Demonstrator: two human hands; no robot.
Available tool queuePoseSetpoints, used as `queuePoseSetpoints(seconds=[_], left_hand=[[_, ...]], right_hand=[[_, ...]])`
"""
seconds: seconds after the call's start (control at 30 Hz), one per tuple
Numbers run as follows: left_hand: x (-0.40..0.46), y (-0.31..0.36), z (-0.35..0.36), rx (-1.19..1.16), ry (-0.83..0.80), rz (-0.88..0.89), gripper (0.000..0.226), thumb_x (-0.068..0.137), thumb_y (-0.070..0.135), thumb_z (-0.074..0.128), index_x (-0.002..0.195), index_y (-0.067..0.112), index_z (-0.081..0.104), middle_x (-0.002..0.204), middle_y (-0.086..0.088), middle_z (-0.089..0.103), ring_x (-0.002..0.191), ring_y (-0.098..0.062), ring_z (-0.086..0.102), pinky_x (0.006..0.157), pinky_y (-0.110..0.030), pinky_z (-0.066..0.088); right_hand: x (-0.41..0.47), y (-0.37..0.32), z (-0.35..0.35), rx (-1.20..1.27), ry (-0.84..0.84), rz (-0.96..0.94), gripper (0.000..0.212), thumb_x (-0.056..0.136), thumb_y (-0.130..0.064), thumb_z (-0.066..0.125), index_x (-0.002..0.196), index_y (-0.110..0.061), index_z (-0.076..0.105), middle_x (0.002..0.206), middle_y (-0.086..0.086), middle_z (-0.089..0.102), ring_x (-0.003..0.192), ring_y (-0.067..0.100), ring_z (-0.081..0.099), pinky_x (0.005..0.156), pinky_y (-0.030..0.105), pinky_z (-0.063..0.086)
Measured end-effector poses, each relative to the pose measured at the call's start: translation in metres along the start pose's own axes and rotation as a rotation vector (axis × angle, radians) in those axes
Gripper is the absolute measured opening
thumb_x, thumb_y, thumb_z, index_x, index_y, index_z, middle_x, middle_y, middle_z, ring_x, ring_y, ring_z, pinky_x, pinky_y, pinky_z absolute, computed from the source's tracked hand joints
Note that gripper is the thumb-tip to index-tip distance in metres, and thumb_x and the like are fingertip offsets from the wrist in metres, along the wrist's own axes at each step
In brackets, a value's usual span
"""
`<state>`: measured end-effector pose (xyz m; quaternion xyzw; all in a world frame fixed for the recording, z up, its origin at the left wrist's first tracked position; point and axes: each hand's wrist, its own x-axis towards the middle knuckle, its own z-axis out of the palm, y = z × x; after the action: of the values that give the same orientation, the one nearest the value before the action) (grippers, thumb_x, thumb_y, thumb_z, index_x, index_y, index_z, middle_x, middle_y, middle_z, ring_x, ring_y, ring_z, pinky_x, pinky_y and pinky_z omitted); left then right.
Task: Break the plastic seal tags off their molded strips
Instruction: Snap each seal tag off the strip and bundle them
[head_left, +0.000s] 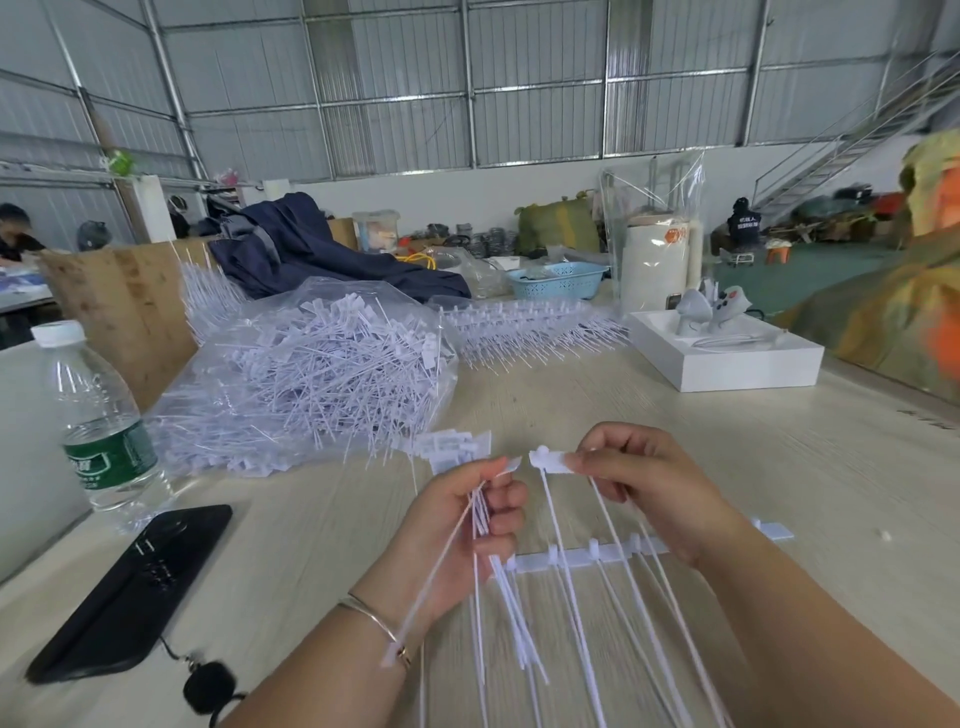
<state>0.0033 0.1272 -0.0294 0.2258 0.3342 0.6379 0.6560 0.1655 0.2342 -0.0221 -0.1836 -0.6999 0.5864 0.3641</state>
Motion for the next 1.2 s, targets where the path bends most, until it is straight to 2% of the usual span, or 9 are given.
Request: queuePoseSetpoints(seconds=[0.07, 0.2, 0.33, 0.47, 0.6, 0.73, 0.9, 1.1, 1.2], left_hand=[[0.0015, -0.0011, -0.0025, 0.027, 0.064, 0.038, 0.017, 0.085, 0.021, 0.058, 0.074, 0.015, 0.048, 0.055, 0.001, 0.04, 0.035, -0.007, 0.032, 0.03, -0.016, 0.026], [0.0015, -0.0037, -0.0017, 0.088, 0.04, 0.116, 0.024, 0.08, 0.026, 0.07, 0.069, 0.02, 0.05, 0.054, 0.008, 0.027, 0.036, -0.002, 0.024, 0.034, -0.015, 0.019], [-0.0001, -0.0023, -0.0014, 0.065, 0.09, 0.269, 0.037, 0.066, 0.005, 0.077, 0.056, 0.024, 0.046, 0.051, 0.009, 0.023, 0.036, -0.002, 0.022, 0.036, -0.015, 0.019], [0.0007, -0.0029, -0.0041, 0.122, 0.137, 0.263, 0.049, 0.065, 0.0, 0.08, 0.062, 0.024, 0.037, 0.054, 0.009, 0.019, 0.036, -0.003, 0.018, 0.033, -0.015, 0.016], [-0.0023, -0.0075, -0.0004, 0.292, 0.103, 0.191, 0.026, 0.06, 0.012, 0.088, 0.06, 0.021, 0.064, 0.055, 0.007, 0.023, 0.038, -0.003, 0.018, 0.034, -0.016, 0.015], [-0.0018, -0.0083, -0.0012, 0.36, 0.163, 0.214, 0.021, 0.063, 0.024, 0.079, 0.051, 0.021, 0.063, 0.056, 0.006, 0.018, 0.041, -0.006, 0.015, 0.039, -0.02, 0.013], [-0.001, -0.0055, -0.0039, 0.286, 0.14, 0.182, 0.031, 0.074, 0.024, 0.073, 0.05, 0.023, 0.053, 0.052, 0.007, 0.017, 0.037, -0.005, 0.015, 0.042, -0.021, 0.011], [-0.0019, -0.004, -0.0049, 0.13, 0.01, 0.121, 0.035, 0.083, 0.02, 0.063, 0.051, 0.02, 0.051, 0.044, 0.009, 0.024, 0.031, -0.003, 0.02, 0.043, -0.021, 0.008], [-0.0035, -0.0051, -0.0033, 0.17, -0.009, 0.109, 0.036, 0.085, 0.021, 0.061, 0.05, 0.021, 0.054, 0.043, 0.01, 0.026, 0.032, -0.003, 0.019, 0.044, -0.022, 0.007]], right_hand=[[0.0017, -0.0008, -0.0028, 0.028, 0.006, 0.016, 0.009, 0.068, -0.014, 0.07, 0.069, -0.009, 0.063, 0.05, 0.001, 0.039, 0.049, 0.013, 0.032, 0.05, 0.02, 0.029], [0.0007, 0.0022, -0.0002, -0.027, -0.016, 0.056, 0.012, 0.067, -0.009, 0.059, 0.077, -0.006, 0.064, 0.053, 0.004, 0.041, 0.052, 0.015, 0.034, 0.052, 0.024, 0.027], [-0.0003, 0.0021, 0.0024, -0.078, -0.018, 0.039, 0.018, 0.08, 0.009, 0.058, 0.073, -0.007, 0.064, 0.052, 0.002, 0.046, 0.05, 0.012, 0.04, 0.052, 0.022, 0.031], [-0.0025, -0.0035, 0.0052, -0.042, -0.004, 0.003, 0.015, 0.064, -0.007, 0.066, 0.077, 0.0, 0.065, 0.062, 0.015, 0.049, 0.056, 0.016, 0.045, 0.058, 0.025, 0.037], [-0.0024, -0.0057, 0.0047, -0.003, 0.001, -0.031, 0.02, 0.064, -0.005, 0.068, 0.082, 0.004, 0.066, 0.064, 0.016, 0.054, 0.06, 0.017, 0.045, 0.062, 0.027, 0.036], [-0.001, -0.0008, 0.0018, -0.013, -0.023, -0.039, 0.015, 0.077, 0.013, 0.064, 0.081, 0.0, 0.068, 0.063, 0.004, 0.06, 0.061, 0.012, 0.053, 0.065, 0.025, 0.039], [-0.0003, 0.0004, 0.0015, -0.02, -0.015, -0.032, 0.003, 0.079, 0.0, 0.07, 0.081, 0.0, 0.068, 0.062, 0.0, 0.059, 0.061, 0.01, 0.053, 0.061, 0.016, 0.041], [-0.0014, -0.0025, 0.0045, -0.024, -0.001, -0.015, 0.03, 0.068, -0.024, 0.075, 0.079, 0.003, 0.067, 0.065, 0.009, 0.056, 0.063, 0.014, 0.05, 0.063, 0.018, 0.043], [-0.0022, -0.0031, 0.005, -0.039, -0.032, 0.013, 0.028, 0.069, -0.027, 0.075, 0.078, -0.001, 0.068, 0.067, 0.01, 0.057, 0.068, 0.017, 0.052, 0.066, 0.02, 0.044]])
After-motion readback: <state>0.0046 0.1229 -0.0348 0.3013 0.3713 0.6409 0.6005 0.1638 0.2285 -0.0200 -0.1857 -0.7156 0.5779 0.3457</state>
